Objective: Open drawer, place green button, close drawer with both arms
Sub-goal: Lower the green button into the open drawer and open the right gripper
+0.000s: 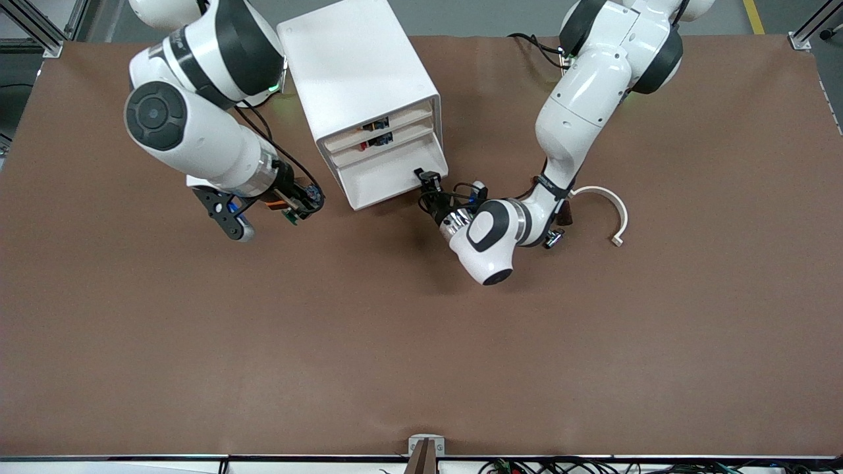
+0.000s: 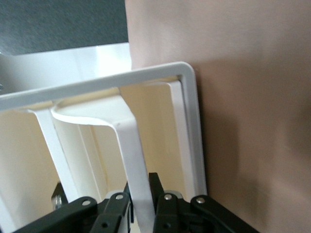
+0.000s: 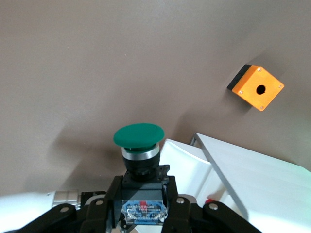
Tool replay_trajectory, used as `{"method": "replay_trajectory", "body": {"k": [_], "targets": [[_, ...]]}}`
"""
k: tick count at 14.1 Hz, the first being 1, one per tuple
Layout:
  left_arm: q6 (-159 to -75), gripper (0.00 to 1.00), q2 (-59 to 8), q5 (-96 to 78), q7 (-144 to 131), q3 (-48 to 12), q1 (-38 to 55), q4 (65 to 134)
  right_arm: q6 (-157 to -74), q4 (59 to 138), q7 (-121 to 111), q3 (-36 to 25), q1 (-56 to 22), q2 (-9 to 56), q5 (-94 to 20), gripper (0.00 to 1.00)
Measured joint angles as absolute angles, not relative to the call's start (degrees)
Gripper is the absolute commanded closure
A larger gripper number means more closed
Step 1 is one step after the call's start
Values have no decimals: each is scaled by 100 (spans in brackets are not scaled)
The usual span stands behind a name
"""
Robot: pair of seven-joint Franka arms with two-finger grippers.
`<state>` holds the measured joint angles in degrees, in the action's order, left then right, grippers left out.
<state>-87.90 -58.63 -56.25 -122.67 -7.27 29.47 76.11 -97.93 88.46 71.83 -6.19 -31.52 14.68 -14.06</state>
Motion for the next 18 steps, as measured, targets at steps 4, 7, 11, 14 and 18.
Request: {"method": "replay_trajectory", "body": {"k": [4,7,11,14,18], "targets": [[-8913,82,-5863,-5625,-12267,-719,2746,7522,-10466,9246,7639,-618,-3455,1466,-1245,100],[-8964,61,-5863,-5625,-12266,-718,2696,7510,-11183,9687,7821,-617,-3591,1466,-1235,100],[-9075,0,-5863,-5625,-12163,-717,2693,7486,-12139,10276,8080,-615,-3826,1468,-1234,100],[-9107,0,-5862,-5626,-11444,-720,2655,7400,-12635,10658,8303,-614,-4015,1469,-1234,100],[-9108,0,-5851,-5652,-10098,-727,2467,7098,-13344,11082,8803,-606,-4413,1494,-1233,100]]}}
